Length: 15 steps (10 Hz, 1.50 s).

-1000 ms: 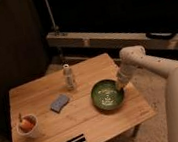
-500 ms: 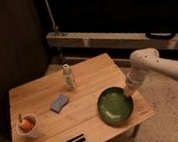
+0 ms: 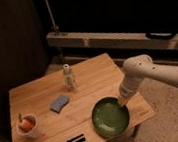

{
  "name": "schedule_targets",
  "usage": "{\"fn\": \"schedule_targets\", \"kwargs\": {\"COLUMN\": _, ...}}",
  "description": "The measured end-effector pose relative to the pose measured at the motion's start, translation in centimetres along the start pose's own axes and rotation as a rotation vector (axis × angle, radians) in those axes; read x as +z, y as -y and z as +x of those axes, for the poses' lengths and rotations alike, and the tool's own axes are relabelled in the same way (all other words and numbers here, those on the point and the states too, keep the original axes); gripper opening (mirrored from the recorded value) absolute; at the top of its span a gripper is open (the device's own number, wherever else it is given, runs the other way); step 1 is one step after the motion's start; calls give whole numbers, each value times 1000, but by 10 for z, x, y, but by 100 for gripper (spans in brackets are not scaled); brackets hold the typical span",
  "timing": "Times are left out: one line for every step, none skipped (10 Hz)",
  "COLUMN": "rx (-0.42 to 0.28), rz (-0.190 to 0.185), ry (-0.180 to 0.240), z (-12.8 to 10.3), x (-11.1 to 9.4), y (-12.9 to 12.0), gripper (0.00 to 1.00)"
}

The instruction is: Drag the ceramic bowl in a circle

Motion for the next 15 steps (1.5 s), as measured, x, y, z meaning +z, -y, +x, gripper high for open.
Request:
{"fn": "schedule_targets", "kwargs": {"rx": -15, "rz": -7, "ry": 4, "z": -11, "x": 2, "y": -10, "gripper": 0}}
{"fn": "schedule_targets", "kwargs": {"rx": -29, "rz": -12, "ry": 7, "z": -24, "x": 5, "y": -20, "gripper": 0}}
{"fn": "schedule_targets", "kwargs": {"rx": -36, "rz": -12, "ry": 9, "z": -35, "x": 10, "y": -28, "gripper": 0}}
{"fn": "schedule_targets", "kwargs": {"rx": -40, "rz": -10, "ry": 13, "z": -51, "x": 19, "y": -35, "gripper": 0}}
{"fn": "schedule_targets", "kwargs": {"rx": -36, "rz": -6, "ry": 19, "z": -64, "x": 26, "y": -37, "gripper": 0}}
{"fn": "schedule_targets", "kwargs": {"rx": -28, "rz": -4, "ry": 23, "z": -73, "x": 30, "y": -36, "gripper": 0}}
{"fn": "schedule_targets", "kwargs": {"rx": -5, "rz": 1, "ry": 34, "z": -89, "x": 33, "y": -24, "gripper": 0}}
{"fn": "schedule_targets", "kwargs": {"rx": 12, "rz": 4, "ry": 39, "z": -98, "x": 33, "y": -16, "gripper": 0}}
{"fn": "schedule_targets", "kwargs": {"rx": 32, "rz": 8, "ry": 53, "z": -112, "x": 30, "y": -4, "gripper": 0}}
{"fn": "schedule_targets", "kwargs": {"rx": 59, "rz": 15, "ry": 68, "z": -130, "x": 25, "y": 12, "gripper": 0}}
{"fn": "schedule_targets", "kwargs": {"rx": 83, "rz": 24, "ry": 77, "z": -143, "x": 20, "y": 26, "gripper": 0}}
{"fn": "schedule_targets", "kwargs": {"rx": 103, "rz": 34, "ry": 83, "z": -154, "x": 17, "y": 40, "gripper": 0}}
{"fn": "schedule_targets", "kwargs": {"rx": 125, "rz": 51, "ry": 80, "z": -167, "x": 15, "y": 56, "gripper": 0}}
{"fn": "schedule_targets", "kwargs": {"rx": 147, "rz": 68, "ry": 69, "z": -175, "x": 20, "y": 67, "gripper": 0}}
{"fn": "schedule_targets", "kwargs": {"rx": 171, "rz": 79, "ry": 58, "z": -173, "x": 27, "y": 78, "gripper": 0}}
